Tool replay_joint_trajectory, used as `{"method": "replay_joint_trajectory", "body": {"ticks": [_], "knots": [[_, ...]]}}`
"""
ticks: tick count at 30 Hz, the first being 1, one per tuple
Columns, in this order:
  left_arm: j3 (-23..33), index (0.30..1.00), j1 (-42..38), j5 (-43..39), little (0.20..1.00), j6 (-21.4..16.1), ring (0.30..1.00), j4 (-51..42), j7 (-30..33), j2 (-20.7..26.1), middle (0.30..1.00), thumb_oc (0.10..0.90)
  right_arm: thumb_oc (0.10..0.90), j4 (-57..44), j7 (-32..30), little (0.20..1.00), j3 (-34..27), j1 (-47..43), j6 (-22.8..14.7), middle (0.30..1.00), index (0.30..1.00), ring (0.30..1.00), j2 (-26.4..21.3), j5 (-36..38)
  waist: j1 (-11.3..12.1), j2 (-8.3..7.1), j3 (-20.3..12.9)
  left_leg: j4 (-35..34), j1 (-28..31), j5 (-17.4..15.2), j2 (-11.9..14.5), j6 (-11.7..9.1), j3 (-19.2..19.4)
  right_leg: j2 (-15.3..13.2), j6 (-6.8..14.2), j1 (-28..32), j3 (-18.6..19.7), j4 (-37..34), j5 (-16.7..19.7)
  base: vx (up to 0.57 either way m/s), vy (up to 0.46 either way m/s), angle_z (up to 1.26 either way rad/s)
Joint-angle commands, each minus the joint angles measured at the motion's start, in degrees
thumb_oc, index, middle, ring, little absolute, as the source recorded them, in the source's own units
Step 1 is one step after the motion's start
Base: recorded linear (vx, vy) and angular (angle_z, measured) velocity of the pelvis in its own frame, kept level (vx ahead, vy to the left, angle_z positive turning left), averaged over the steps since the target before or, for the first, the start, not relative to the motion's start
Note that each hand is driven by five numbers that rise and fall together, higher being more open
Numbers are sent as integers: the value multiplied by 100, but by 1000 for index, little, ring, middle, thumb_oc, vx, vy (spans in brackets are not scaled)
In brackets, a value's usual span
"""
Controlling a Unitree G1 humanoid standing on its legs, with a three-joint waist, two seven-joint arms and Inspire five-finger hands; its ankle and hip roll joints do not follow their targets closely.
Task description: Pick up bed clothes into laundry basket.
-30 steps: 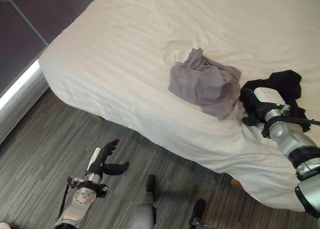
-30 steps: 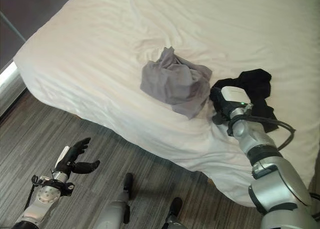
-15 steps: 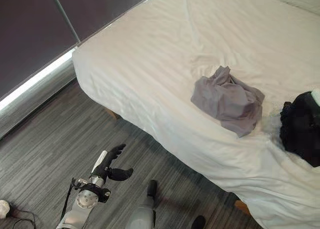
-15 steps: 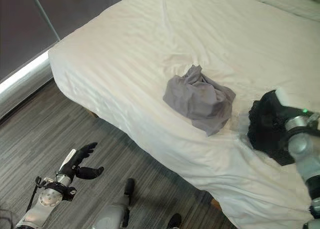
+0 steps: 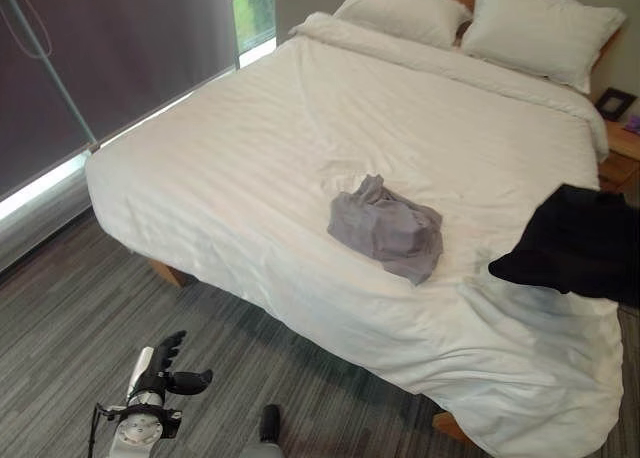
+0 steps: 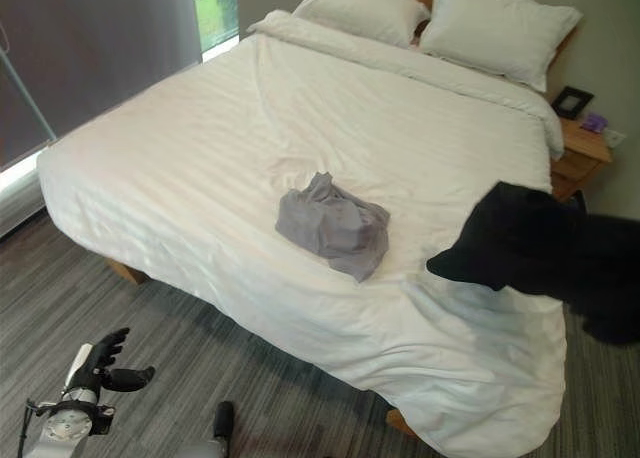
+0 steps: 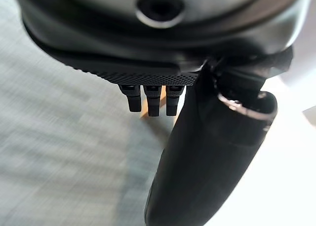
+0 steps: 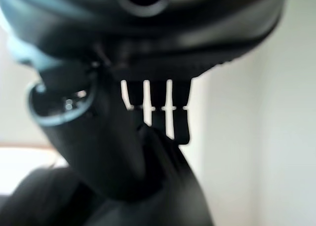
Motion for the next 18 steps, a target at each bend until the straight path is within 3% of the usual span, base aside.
{"method": "replay_joint_trajectory", "body": {"ticks": [1, 2, 3, 5, 9, 11, 13, 15, 18], "knots": [[604, 900, -1290, 386, 900, -489, 900, -1104, 697, 921, 900, 800, 400, 507, -498, 300, -196, -364, 72, 300, 300, 300, 23, 344, -30, 94, -21, 42, 966, -1260, 506, -426, 146, -10, 83, -139, 145, 75, -478, -20, -137, -26], [497, 900, -1794, 602, 900, -457, 900, -1317, 912, 1204, 900, 800, 400, 1050, -506, 300, 370, -605, 96, 300, 300, 300, 490, 465, -112, 221, -2, 42, 1030, -1198, 589, -475, 238, 71, 46, -106, 198, 75, -537, -18, -101, -20], [501, 900, -1807, 603, 900, -456, 900, -1308, 917, 1220, 900, 800, 400, 1076, -516, 300, 406, -653, 87, 300, 300, 300, 493, 468, -117, 205, 9, 42, 1016, -1170, 585, -472, 239, 67, 40, -122, 202, 75, -512, -27, -107, -21], [327, 900, -2325, 772, 900, -448, 900, -1421, 1105, 1380, 900, 800, 400, 1641, -517, 300, 1004, -927, 113, 300, 300, 300, 890, 561, -204, 332, 36, 42, 1082, -1111, 656, -516, 329, 124, 7, -81, 230, 75, -566, -15, -80, -22], [-641, 900, -3771, 1072, 900, -346, 900, -1156, 1459, 1494, 900, 800, 400, 2733, -529, 300, 2045, -1595, 123, 300, 300, 300, 1676, 1085, -426, 602, 103, 122, 1248, -998, 784, -594, 523, 224, -67, 0, 312, 75, -703, -17, -86, -26], [-896, 900, -4127, 1102, 900, -314, 900, -1008, 1556, 1497, 900, 800, 400, 2893, -533, 300, 2156, -1726, 85, 300, 300, 300, 1815, 1279, -471, 622, 135, 243, 1209, -991, 784, -587, 543, 220, -85, -17, 345, 75, -689, -14, -48, -13], [-1613, 900, -5114, 1259, 900, -188, 900, -500, 1693, 1590, 900, 800, 400, 3225, -523, 300, 2556, -1963, 44, 300, 300, 300, 2280, 1657, -693, 752, 312, 925, 1035, -1099, 673, -521, 525, 199, -126, -56, 545, 75, -666, -34, -41, -17], [-1654, 900, -5320, 1373, 900, -126, 900, -433, 1788, 1764, 900, 800, 400, 3234, -469, 300, 2657, -1955, 41, 300, 300, 300, 2481, 1746, -781, 767, 405, 1103, 856, -958, 565, -520, 457, 176, -144, -91, 638, 75, -636, -16, -62, -58], [-1233, 900, -4990, 1413, 900, -75, 900, -525, 1922, 2007, 900, 800, 400, 3239, -242, 300, 3020, -1854, 46, 300, 300, 300, 2892, 1599, -934, 662, 486, 766, 558, -958, 411, -463, 363, 119, -139, -197, 901, 75, -597, 79, -40, -45]]}}
